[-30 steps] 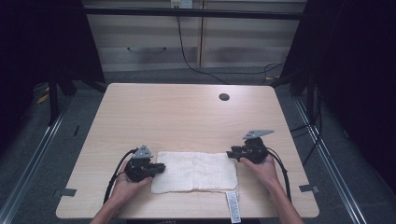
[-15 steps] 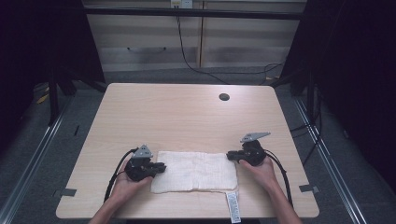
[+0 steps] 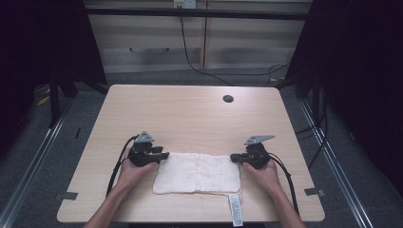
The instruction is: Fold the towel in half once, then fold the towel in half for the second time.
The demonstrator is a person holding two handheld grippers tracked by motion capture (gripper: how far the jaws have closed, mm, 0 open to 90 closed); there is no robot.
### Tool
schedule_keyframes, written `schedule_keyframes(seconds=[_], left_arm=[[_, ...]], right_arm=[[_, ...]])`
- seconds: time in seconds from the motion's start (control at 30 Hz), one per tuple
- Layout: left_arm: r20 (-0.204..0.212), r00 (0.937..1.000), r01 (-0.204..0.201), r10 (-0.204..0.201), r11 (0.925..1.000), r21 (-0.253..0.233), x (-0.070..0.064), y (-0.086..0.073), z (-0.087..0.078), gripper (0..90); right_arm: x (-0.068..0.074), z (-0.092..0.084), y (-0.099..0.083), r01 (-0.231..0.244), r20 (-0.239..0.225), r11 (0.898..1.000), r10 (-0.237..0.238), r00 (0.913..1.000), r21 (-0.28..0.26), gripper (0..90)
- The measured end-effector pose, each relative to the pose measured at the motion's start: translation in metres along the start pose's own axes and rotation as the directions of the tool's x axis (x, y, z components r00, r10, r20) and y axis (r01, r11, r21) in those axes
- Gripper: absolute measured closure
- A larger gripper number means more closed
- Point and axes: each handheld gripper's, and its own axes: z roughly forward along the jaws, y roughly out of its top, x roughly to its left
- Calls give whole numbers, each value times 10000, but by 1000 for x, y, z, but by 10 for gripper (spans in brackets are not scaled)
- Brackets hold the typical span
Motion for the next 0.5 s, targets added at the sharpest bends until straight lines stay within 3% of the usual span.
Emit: schedule_keyframes(seconds=[0.03, 0.13, 0.2, 0.33, 0.4, 0.5], left_arm=[[6, 9998, -199, 199, 9998, -11, 0, 0, 1, 566], [81, 9998, -181, 181, 9998, -18, 0, 1, 3, 578], [168, 9989, -432, 434, 9990, -100, -2, 1, 4, 630], [384, 9978, -539, 538, 9985, 11, -7, 0, 4, 776], [480, 9979, -430, 425, 9990, 96, -8, 0, 3, 837], [534, 9981, -310, 302, 9994, 139, -8, 0, 3, 852]], right_arm=[[0, 0, 0, 14, -15, 10000, -14, 10000, -6, 868], [-1, 0, 0, -26, -88, 10000, 26, 10000, -25, 868], [-1, 0, 0, -32, -91, 10000, 32, 10000, -26, 868], [0, 0, 1, 0, -46, 10000, 0, 10000, 12, 870], [0, 0, 1, 48, -56, 10000, -48, 10000, -16, 872], [0, 0, 1, -73, -198, 9998, 69, 9998, -175, 876]])
